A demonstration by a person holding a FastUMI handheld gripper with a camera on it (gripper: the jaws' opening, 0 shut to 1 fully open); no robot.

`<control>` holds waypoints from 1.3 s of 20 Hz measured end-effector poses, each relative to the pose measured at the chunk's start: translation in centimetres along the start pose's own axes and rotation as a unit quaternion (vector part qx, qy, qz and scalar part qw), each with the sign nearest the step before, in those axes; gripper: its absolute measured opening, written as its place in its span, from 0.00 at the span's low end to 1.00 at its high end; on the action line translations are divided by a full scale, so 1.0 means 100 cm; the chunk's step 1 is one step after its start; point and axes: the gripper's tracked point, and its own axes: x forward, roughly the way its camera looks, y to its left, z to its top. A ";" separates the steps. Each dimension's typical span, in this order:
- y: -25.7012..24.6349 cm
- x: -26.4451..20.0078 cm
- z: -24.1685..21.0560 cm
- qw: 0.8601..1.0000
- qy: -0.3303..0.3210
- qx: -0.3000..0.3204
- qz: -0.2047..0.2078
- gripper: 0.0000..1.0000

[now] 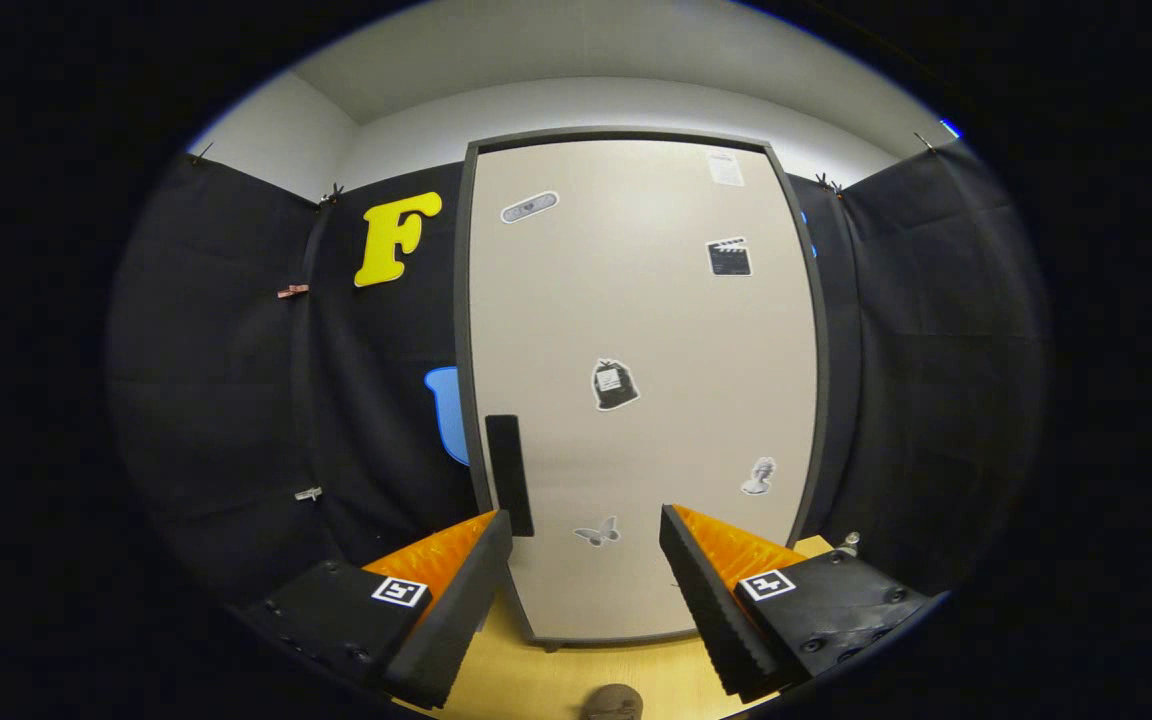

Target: Open the shoe cabinet door, grab the shoes and put them into the shoe cabinet, then close the shoe cabinet door.

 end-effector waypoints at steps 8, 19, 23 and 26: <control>0.032 0.071 -0.020 1.000 0.023 0.008 0.003 0.97; 0.036 0.139 -0.039 0.999 0.032 0.019 -0.010 0.94; 0.035 0.140 -0.040 0.999 0.032 0.013 -0.018 0.73; 0.045 0.138 -0.040 0.999 0.034 0.010 -0.002 0.60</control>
